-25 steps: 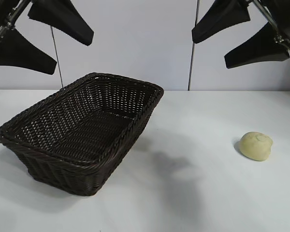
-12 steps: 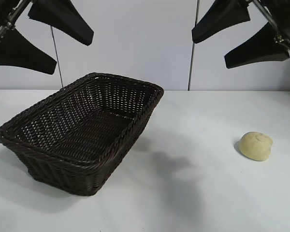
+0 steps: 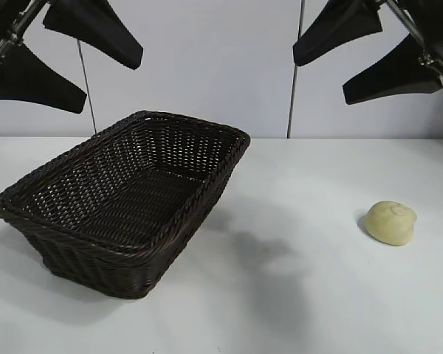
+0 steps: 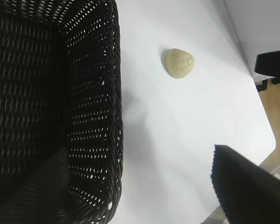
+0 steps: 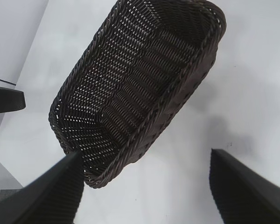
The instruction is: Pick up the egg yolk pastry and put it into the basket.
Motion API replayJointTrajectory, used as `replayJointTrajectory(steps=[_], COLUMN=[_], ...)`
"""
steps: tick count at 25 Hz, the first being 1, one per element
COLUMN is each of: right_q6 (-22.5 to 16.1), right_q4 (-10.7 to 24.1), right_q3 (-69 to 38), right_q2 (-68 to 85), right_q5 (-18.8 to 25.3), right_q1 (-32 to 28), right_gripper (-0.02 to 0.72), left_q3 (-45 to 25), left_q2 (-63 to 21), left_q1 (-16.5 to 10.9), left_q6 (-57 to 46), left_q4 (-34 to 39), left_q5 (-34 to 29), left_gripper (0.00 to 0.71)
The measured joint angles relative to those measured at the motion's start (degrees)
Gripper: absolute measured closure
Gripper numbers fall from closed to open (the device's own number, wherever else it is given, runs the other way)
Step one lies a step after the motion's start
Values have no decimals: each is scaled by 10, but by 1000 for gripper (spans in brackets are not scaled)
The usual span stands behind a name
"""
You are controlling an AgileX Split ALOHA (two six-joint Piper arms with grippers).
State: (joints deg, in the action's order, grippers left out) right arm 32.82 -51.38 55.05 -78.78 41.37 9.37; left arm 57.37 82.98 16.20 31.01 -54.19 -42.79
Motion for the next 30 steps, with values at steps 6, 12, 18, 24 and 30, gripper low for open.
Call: replayJointTrajectory(steps=[6,12,18,24,30], right_q6=[0,0,0,0,0], right_q4=[0,0,0,0,0], right_q3=[0,0,0,0,0], right_q2=[0,0,0,0,0], right_q5=[0,-2,-3,-3,-3], right_q1=[0,0,0,0,0], right_gripper=[163,163,163,163,163], left_q3=[0,0,0,0,-34], left_q2=[0,0,-27,-74,-74], left_q1=[0,0,0,11,64], left_q6=[-201,-417,-501,-700,-885], left_q4=[38,157,208,342,467], left_q5=[-6,-33,-78,-82,-55], left_gripper=[107,107,107,107,107])
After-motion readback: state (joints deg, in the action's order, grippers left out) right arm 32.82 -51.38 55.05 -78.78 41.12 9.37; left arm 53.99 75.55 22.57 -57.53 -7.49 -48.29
